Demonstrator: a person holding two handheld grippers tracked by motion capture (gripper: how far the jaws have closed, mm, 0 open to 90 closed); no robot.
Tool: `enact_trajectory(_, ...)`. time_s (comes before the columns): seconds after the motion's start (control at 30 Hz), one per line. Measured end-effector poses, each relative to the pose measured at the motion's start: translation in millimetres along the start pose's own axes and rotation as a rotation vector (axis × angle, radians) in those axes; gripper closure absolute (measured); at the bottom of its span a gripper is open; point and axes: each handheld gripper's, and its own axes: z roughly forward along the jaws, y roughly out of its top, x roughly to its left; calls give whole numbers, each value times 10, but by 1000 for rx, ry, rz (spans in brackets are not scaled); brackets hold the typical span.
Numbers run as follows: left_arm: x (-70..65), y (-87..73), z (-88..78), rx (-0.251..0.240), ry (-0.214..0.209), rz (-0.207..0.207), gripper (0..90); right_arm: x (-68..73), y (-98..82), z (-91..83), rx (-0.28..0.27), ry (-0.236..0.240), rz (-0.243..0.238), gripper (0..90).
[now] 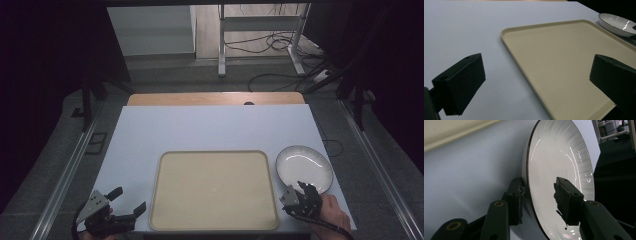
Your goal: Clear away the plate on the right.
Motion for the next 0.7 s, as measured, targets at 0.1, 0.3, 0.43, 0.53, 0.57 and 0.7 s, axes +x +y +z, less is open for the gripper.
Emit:
enact_trajectory(0.1, -1, 0, -1, 0, 0, 0, 0, 23, 18, 23, 21, -5, -30, 627)
enact_trajectory(0.3, -2, 0, 1, 1, -2, 3, 0, 59, 41, 88, 71, -18, -85, 673)
enact_trajectory(0.43, -1, 0, 3, 1, -5, 4, 0, 102, 65, 131, 113, -28, -131, 744)
enact_trajectory(0.53, -2, 0, 3, 1, -6, 6, 0, 121, 74, 145, 130, -20, -148, 796)
enact_trajectory(0.57, -3, 0, 3, 1, -6, 7, 0, 136, 79, 158, 142, -20, -173, 816)
enact_trajectory(0.7, -2, 0, 2, 1, -7, 7, 0, 169, 97, 160, 158, -48, -222, 822)
